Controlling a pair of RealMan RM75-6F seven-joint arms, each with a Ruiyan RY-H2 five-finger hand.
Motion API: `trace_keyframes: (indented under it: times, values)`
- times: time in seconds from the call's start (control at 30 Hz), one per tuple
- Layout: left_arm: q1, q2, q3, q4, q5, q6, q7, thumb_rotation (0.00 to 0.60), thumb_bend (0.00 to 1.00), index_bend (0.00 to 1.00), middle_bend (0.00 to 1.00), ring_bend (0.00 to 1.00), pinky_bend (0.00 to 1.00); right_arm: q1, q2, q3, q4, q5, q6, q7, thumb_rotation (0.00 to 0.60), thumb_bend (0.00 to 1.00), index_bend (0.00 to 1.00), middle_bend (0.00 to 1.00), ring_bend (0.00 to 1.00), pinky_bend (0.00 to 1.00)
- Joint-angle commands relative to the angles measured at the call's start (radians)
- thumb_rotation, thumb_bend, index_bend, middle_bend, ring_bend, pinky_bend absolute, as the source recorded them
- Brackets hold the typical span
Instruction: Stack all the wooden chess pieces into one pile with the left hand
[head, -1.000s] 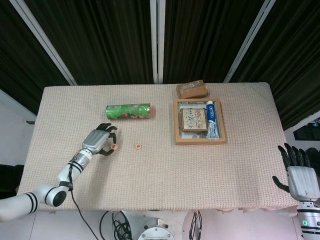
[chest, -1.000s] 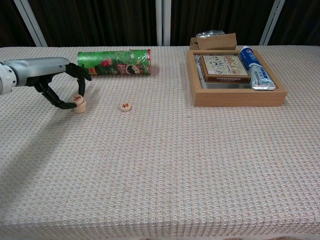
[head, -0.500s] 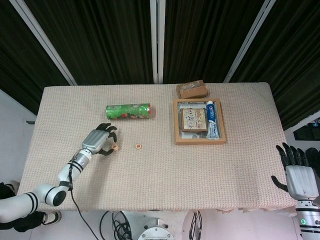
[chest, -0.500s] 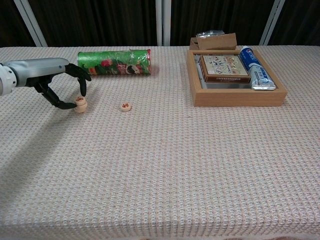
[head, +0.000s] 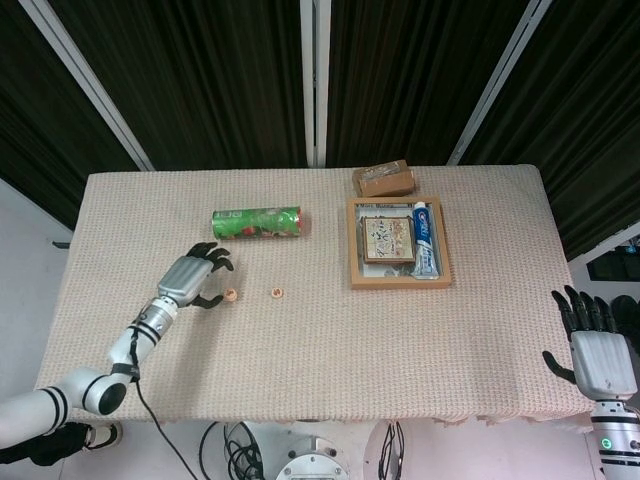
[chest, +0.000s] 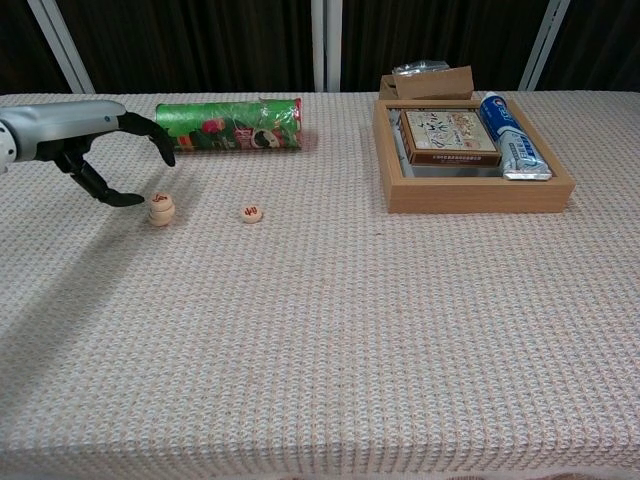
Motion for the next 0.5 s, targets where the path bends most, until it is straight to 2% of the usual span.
trace_keyframes:
  times: [0.03, 0.1, 0.27, 0.5]
  values:
    - [0.013, 0.023, -0.005, -0.035, -0.004, 0.026, 0.011, 0.6, 0.28, 0.27, 0.11, 0.0, 0.01, 0.0, -0.001, 0.0, 0.002, -0.001, 0.0, 0.003, 0.6, 0.17, 0.0, 0.0, 0.0, 0.0]
    - [0.022, 0.038, -0.005, -0.063, -0.012, 0.036, 0.019, 0.6, 0.26, 0.25, 0.11, 0.0, 0.01, 0.0, -0.002, -0.001, 0.004, -0.001, 0.0, 0.005, 0.6, 0.17, 0.0, 0.0, 0.0, 0.0]
    - [0.063, 0.033, -0.01, -0.131, -0.03, 0.112, 0.027, 0.6, 0.09, 0.14, 0.11, 0.0, 0.0, 0.001, -0.006, 0.0, 0.013, 0.002, -0.005, 0.012, 0.6, 0.17, 0.0, 0.0, 0.0, 0.0]
    - [0.105, -0.099, -0.026, -0.118, -0.007, 0.268, 0.07, 0.6, 0.02, 0.03, 0.07, 0.0, 0.0, 0.002, -0.006, -0.002, 0.011, -0.004, -0.003, 0.014, 0.6, 0.17, 0.0, 0.0, 0.0, 0.0]
